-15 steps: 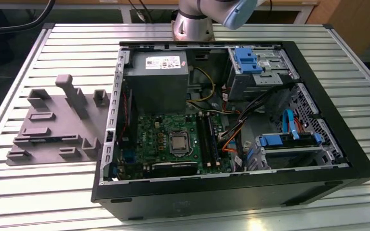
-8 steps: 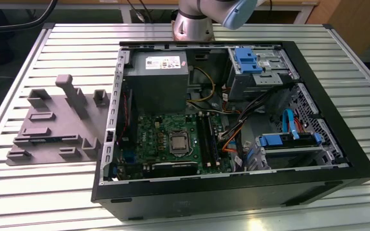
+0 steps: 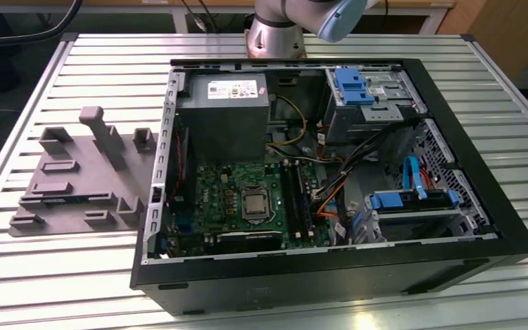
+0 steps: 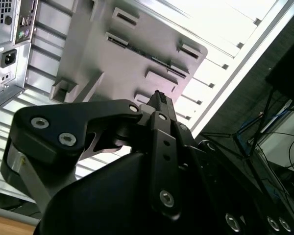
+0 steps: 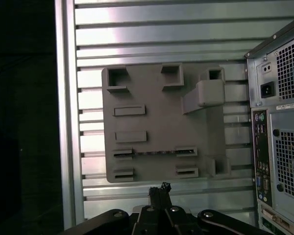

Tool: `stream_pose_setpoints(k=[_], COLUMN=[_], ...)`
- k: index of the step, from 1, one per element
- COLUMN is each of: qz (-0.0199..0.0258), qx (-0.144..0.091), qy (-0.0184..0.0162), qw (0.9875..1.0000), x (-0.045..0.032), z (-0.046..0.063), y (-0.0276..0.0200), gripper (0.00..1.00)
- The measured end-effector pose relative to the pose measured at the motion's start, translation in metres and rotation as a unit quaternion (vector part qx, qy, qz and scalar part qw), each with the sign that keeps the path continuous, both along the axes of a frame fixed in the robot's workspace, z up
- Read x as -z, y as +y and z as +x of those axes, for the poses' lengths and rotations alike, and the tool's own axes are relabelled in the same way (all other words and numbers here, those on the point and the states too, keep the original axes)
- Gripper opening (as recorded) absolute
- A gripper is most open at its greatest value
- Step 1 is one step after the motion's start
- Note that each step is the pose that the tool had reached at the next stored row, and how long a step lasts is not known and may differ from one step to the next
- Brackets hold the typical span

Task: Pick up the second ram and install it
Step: 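Reach for the second ram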

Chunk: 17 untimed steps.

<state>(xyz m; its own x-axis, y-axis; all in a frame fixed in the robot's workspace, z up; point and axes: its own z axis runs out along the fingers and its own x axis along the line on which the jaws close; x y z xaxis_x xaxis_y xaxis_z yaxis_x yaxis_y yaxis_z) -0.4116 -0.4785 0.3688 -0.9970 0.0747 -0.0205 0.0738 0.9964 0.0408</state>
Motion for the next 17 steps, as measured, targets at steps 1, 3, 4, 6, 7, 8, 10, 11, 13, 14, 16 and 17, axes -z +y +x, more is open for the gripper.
stream_pose_setpoints(k=[1,3,4,6,7,8,10,11,13,14,16,17], qz=[-0.0005,-0.0012,-0.0015,-0.0021,-0.0025,-0.0029,-0.0035,-0.0036,-0.0037,-0.0037,-0.0038,-0.0038], qx=[0.0,0.0,0.0,0.0,0.0,0.0,0.0,0.0,0.0,0.0,0.0,0.0], qy=[0.0006,0.0017,0.0022,0.003,0.0033,0.0035,0.0037,0.0038,0.0037,0.0038,0.0038,0.0038], qw=[1.0,1.0,1.0,1.0,1.0,1.0,1.0,1.0,1.0,1.0,1.0,1.0], x=[-0.0001,0.0002,0.0003,0.0005,0.0005,0.0006,0.0007,0.0007,0.0009,0.0009,0.0009,0.0008], z=[0.0003,0.0011,0.0015,0.0021,0.0023,0.0025,0.0028,0.0028,0.0029,0.0029,0.0029,0.0029], y=[0.0002,0.0015,0.0022,0.0037,0.0046,0.0054,0.0074,0.0086,0.01,0.01,0.0101,0.0101], gripper=[0.11,0.11,0.11,0.11,0.11,0.11,0.11,0.11,0.11,0.11,0.11,0.11])
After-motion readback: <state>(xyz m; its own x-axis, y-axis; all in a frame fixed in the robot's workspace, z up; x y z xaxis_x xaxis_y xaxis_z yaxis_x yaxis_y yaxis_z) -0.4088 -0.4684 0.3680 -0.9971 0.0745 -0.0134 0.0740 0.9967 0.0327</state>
